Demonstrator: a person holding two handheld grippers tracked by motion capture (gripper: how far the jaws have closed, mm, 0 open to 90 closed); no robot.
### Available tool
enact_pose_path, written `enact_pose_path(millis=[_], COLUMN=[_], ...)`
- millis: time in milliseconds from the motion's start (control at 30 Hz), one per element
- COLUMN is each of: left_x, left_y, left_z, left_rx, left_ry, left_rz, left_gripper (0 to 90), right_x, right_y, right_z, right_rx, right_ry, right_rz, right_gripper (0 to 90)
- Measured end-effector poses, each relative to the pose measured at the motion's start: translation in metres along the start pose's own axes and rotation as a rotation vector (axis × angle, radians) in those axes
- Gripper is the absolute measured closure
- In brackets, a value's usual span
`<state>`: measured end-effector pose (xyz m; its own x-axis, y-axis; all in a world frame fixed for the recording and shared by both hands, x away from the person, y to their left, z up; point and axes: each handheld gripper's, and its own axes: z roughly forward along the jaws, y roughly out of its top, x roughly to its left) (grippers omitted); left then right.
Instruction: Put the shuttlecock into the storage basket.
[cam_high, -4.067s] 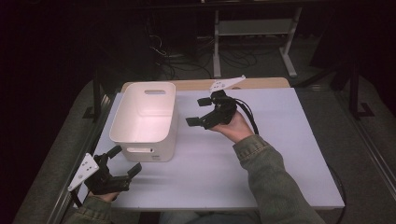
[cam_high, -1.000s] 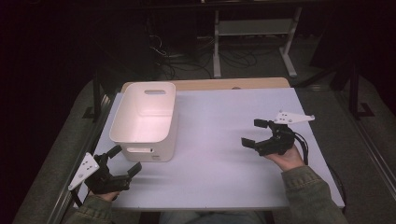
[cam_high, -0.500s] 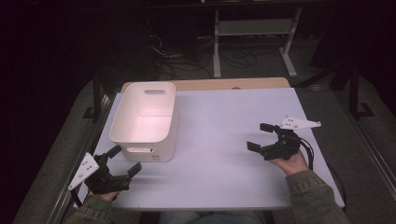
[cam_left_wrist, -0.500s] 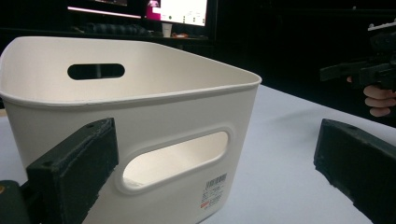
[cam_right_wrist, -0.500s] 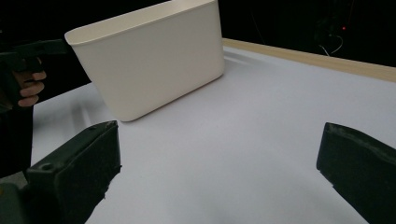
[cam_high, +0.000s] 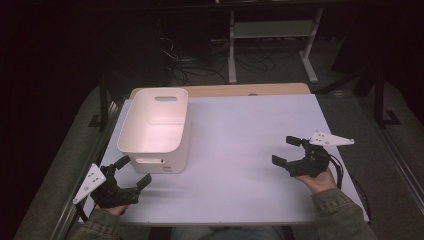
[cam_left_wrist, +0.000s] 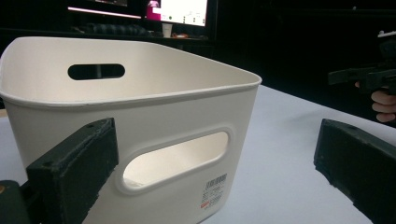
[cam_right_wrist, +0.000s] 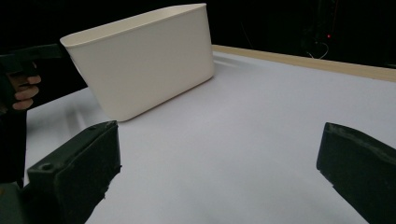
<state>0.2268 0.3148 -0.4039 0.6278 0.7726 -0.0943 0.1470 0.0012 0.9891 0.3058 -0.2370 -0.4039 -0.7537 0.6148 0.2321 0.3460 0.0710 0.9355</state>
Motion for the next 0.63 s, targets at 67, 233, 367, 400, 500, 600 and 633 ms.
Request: enact_pose_path(millis=[67, 233, 367, 400, 500, 600, 633], left_x=[0.0, 0.0, 0.0, 0.0, 0.0, 0.0, 0.0], left_y=[0.0, 0.0, 0.0, 0.0, 0.0, 0.0, 0.0], left_z=[0.0, 0.0, 0.0, 0.0, 0.0, 0.0, 0.0], left_rx=[0.001, 0.001, -0.005, -0.005, 0.0, -0.004, -0.004], left_ry=[-0.001, -0.001, 0.0, -0.001, -0.002, -0.001, -0.002], left_rz=[0.0, 0.001, -0.004, -0.004, 0.003, -0.003, -0.003], left_gripper=[0.0, 0.0, 0.0, 0.0, 0.0, 0.0, 0.0], right_x=[0.0, 0.0, 0.001, 0.001, 0.0, -0.001, 0.0], right_y=[-0.004, -0.008, -0.009, -0.01, -0.013, -0.016, -0.016], right_z=[-0.001, -0.003, -0.005, -0.006, -0.008, -0.011, -0.012], right_rx=[0.011, 0.015, 0.01, 0.002, 0.006, 0.001, -0.001], right_ry=[-0.001, 0.0, -0.003, -0.008, -0.015, -0.021, -0.025], right_rz=[0.003, -0.006, 0.001, 0.003, 0.004, 0.011, 0.011], right_gripper=[0.0, 0.0, 0.0, 0.0, 0.0, 0.0, 0.0])
